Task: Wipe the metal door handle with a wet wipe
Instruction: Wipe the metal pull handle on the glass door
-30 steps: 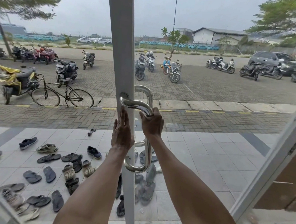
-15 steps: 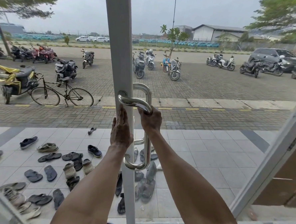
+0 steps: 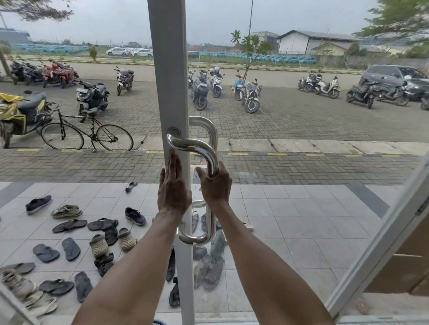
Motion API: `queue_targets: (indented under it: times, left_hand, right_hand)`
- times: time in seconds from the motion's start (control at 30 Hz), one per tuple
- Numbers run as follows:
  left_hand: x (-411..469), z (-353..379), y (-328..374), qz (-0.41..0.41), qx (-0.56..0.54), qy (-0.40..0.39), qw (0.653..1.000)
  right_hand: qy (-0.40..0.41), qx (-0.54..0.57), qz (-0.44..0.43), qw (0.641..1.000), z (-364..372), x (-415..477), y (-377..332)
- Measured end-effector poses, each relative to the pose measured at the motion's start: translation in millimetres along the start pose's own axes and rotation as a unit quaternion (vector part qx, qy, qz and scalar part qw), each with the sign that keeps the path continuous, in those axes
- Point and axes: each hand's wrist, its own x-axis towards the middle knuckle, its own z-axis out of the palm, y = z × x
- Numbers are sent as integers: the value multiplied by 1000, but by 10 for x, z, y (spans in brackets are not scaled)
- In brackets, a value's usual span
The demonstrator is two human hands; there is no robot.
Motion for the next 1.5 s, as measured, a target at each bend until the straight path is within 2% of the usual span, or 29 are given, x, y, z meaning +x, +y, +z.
queue_targets:
  times: [0.07,0.17,0.27,0.4,0.6,0.9,0.97,1.17,1.4,1.5]
  left_hand:
    - [-2,12,12,-3,-6,-2,1000]
    - [10,34,-7,-4,1,0,1000]
    - [16,36,-10,-7,6,-7,1000]
    - [12,41,-7,-8,8,-6,1000]
    - [-4,44,-55,9,7,11,1000]
    - [-3,1,-42,5,11,2,1000]
    - [-7,-17,-49,6,14,-3,1000]
    - [-9,-6,-60,6,32,-6,999]
    - [-16,18,-86,11,31,-2,999]
    - [-25,-1,-79,12,25,-4,1000]
  right_hand:
    - [-24,1,30,999,-2,-64,90]
    - [-12,-5,46,999,-5,-8,21]
    - [15,21,8,1000,-48,162,-233]
    - [19,3,-41,999,-58,255,-316]
    - [53,7,25,998,67,147,-65]
    - [-20,-25,64,997,94,-93,334]
    - [-21,-13,58,998,45,-60,224]
    - [61,14,-28,998,-11,229,-329]
    - [66,-16,-24,997,70,54,-1]
    - [41,-31,-33,998,38,-33,61]
